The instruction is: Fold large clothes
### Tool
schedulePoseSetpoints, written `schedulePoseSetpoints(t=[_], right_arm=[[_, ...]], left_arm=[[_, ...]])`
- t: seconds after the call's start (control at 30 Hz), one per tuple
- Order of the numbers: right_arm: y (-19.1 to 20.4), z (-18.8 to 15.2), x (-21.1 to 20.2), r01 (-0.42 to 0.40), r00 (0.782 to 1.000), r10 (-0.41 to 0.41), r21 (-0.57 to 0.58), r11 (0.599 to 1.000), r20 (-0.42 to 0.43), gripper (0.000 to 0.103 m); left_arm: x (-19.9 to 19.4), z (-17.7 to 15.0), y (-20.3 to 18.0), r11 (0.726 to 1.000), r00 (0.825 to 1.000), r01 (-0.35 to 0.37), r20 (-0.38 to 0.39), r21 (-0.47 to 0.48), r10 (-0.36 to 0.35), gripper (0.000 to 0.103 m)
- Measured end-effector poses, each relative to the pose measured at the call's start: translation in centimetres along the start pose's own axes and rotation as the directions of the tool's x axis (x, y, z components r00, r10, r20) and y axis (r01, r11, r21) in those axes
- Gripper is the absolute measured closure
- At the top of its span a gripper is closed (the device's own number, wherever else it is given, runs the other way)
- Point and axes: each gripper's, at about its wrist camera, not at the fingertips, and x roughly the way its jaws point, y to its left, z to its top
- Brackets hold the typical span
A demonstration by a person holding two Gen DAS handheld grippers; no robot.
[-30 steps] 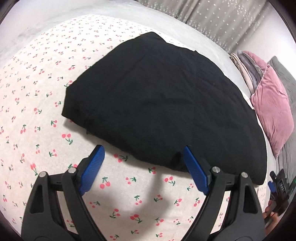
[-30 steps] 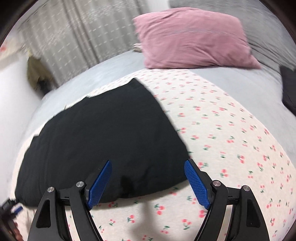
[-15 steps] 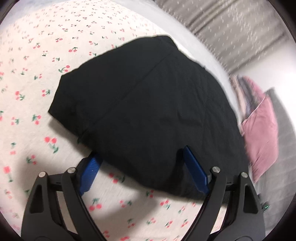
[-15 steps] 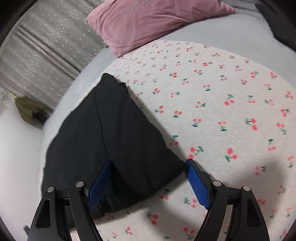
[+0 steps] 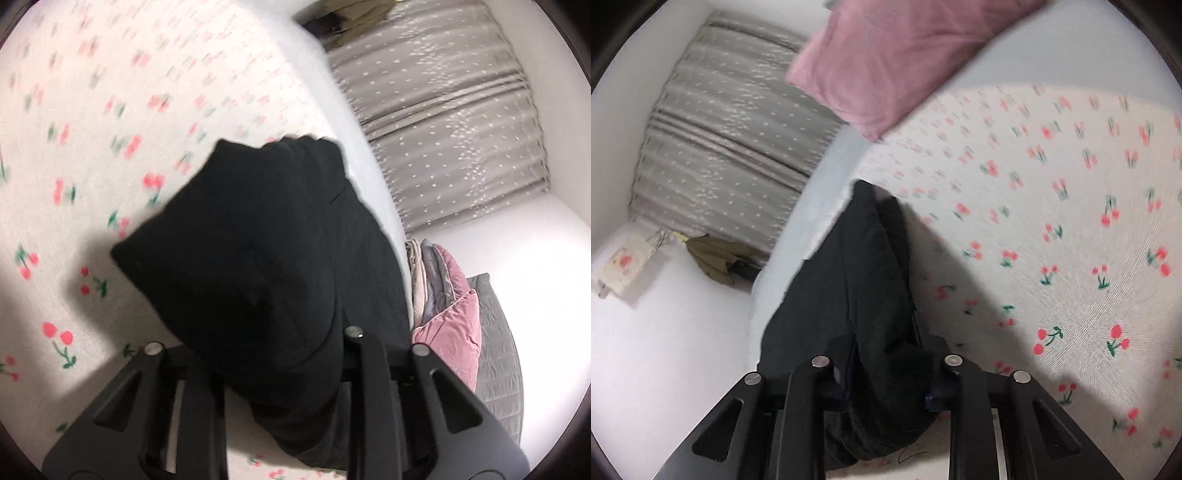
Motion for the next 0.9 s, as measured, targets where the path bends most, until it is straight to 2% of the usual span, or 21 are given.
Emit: schedulePoseSetpoints(t=[0.1,0.2,0.27,0.33,0.4,0.5,0.53,0.57,0.63,0.7,0.8,0.87,0.9], right_arm=[[2.2,-0.3,-2.2,0.016,1.000,-0.015,-0.066,0.998,0.008,0.083],[3.9,-1.2,-5.0,0.066,0.998,-0.064,-0.141,0.988,0.014,0.090],[3.7,-1.6,-6.7,0.089,0.996,-0.089,-0.147,0.985,0.010,0.091],[3.1,-1.9,-7.8,0.135,0.991,-0.135,-0.151,0.979,0.007,0.092],[2.5,-2.0,-8.5,0.219,0.976,-0.217,-0.180,0.959,0.034,0.092],[1.8,-2.0,-9.2,0.316,0.949,-0.305,-0.212,0.925,0.082,0.089],[1.6,-2.0,-9.5,0.335,0.942,-0.321,-0.217,0.917,0.096,0.089],[1.8,-2.1,-9.5,0.351,0.936,-0.335,-0.228,0.908,0.109,0.089],[2.6,-2.7,-9.3,0.375,0.927,-0.354,-0.258,0.890,0.127,0.086],[4.0,-3.5,-8.1,0.388,0.922,-0.368,-0.301,0.871,0.125,0.081],[7.1,-6.0,-5.0,0.338,0.939,-0.337,-0.395,0.854,0.076,0.075],[9.0,-7.9,-3.2,0.296,0.948,-0.315,-0.455,0.840,0.037,0.072],[10.3,-9.2,-2.2,0.255,0.958,-0.288,-0.493,0.832,0.009,0.065]], left_arm=[[-2.5,0.4,-1.8,1.000,1.000,0.016,0.019,0.025,-0.017,0.079],[-5.4,0.2,-2.4,0.997,0.999,-0.024,0.032,0.072,0.022,0.079],[-6.7,-0.1,-1.9,0.995,0.998,-0.050,0.029,0.090,0.048,0.079],[-7.0,-0.3,-0.9,0.992,0.996,-0.089,0.013,0.091,0.088,0.078],[-6.6,-0.6,0.4,0.991,0.993,-0.115,-0.013,0.066,0.116,0.077],[-4.9,-0.4,2.2,0.987,0.987,-0.155,-0.043,0.032,0.156,0.062],[-4.1,-0.4,2.9,0.986,0.984,-0.166,-0.058,0.013,0.166,0.053],[-3.6,-0.2,3.5,0.988,0.986,-0.153,-0.062,-0.005,0.152,0.048],[-3.4,-0.3,3.8,0.995,0.995,-0.100,-0.026,-0.023,0.100,0.048],[-3.1,-0.4,3.7,0.996,0.996,-0.089,0.011,-0.015,0.089,0.048],[-2.8,-0.6,3.2,0.993,0.993,-0.113,0.040,-0.024,0.114,0.050],[-3.1,-0.7,3.1,0.992,0.993,-0.107,0.048,-0.060,0.110,0.063],[-3.3,-0.6,2.8,0.992,0.993,-0.100,0.055,-0.072,0.104,0.065]])
